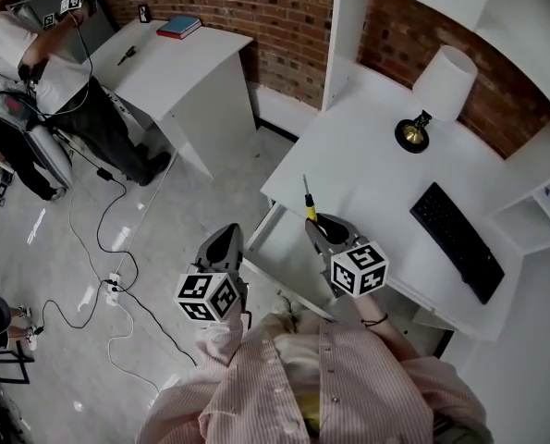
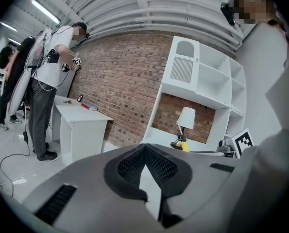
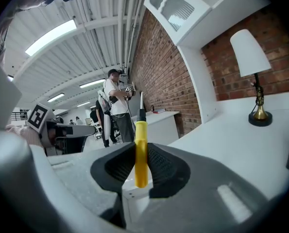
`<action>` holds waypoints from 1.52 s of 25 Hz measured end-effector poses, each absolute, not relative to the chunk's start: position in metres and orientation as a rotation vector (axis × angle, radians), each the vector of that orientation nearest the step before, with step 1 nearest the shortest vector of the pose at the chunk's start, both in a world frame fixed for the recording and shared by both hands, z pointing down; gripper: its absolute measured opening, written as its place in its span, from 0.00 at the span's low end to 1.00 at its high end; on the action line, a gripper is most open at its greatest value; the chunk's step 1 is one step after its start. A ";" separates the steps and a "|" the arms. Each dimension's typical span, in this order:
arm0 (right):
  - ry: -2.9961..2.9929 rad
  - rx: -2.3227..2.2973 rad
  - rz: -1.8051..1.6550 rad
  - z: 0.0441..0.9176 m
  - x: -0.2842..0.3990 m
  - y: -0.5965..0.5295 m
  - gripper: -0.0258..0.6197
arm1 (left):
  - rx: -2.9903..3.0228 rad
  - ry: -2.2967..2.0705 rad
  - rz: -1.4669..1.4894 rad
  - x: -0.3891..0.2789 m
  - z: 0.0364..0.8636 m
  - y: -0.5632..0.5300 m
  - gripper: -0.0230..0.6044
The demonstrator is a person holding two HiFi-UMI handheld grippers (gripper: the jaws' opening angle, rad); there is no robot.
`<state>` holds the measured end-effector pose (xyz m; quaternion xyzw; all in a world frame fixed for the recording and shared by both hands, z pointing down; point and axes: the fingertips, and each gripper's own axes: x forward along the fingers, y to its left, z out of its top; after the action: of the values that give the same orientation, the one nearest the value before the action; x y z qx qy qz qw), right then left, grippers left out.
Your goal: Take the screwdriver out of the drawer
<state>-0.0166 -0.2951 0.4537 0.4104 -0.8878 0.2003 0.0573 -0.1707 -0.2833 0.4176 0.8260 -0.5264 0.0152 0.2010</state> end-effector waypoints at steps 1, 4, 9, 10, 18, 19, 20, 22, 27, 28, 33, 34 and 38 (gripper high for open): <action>-2.703 1.260 0.600 0.448 -0.015 -0.296 0.16 | 2.317 -1.477 0.042 -0.171 0.414 -0.283 0.03; -2.738 1.302 0.590 0.432 -0.007 -0.298 0.16 | 2.342 -1.496 0.040 -0.172 0.404 -0.284 0.03; -2.777 1.359 0.556 0.411 0.004 -0.301 0.16 | 2.371 -1.527 0.039 -0.174 0.389 -0.284 0.03; -2.784 1.371 0.553 0.406 0.006 -0.302 0.16 | 2.378 -1.534 0.045 -0.174 0.386 -0.284 0.03; -2.834 1.413 0.451 0.376 0.013 -0.301 0.16 | 2.411 -1.571 -0.003 -0.183 0.356 -0.281 0.03; -2.840 1.415 0.443 0.373 0.014 -0.301 0.16 | 2.417 -1.579 -0.004 -0.184 0.353 -0.280 0.03; -2.847 1.418 0.437 0.371 0.014 -0.302 0.16 | 2.423 -1.586 -0.003 -0.185 0.349 -0.280 0.03; -2.860 1.420 0.424 0.365 0.014 -0.301 0.16 | 2.433 -1.600 -0.008 -0.187 0.343 -0.280 0.03; -2.876 1.420 0.388 0.356 0.015 -0.301 0.16 | 2.468 -1.638 0.018 -0.190 0.333 -0.274 0.03; -2.878 1.422 0.389 0.356 0.015 -0.301 0.16 | 2.469 -1.643 0.017 -0.190 0.332 -0.273 0.03; -2.870 1.426 0.389 0.358 0.015 -0.302 0.16 | 2.462 -1.666 0.014 -0.196 0.330 -0.271 0.03; -2.867 1.425 0.388 0.359 0.015 -0.303 0.16 | 2.461 -1.670 0.016 -0.197 0.330 -0.272 0.03; -2.853 1.426 0.387 0.361 0.015 -0.303 0.16 | 2.457 -1.676 0.024 -0.200 0.330 -0.272 0.03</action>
<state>0.0149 -0.3027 0.3609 0.4436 -0.8874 0.1203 -0.0356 -0.1998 -0.2720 0.3297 0.8233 -0.5614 0.0081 0.0836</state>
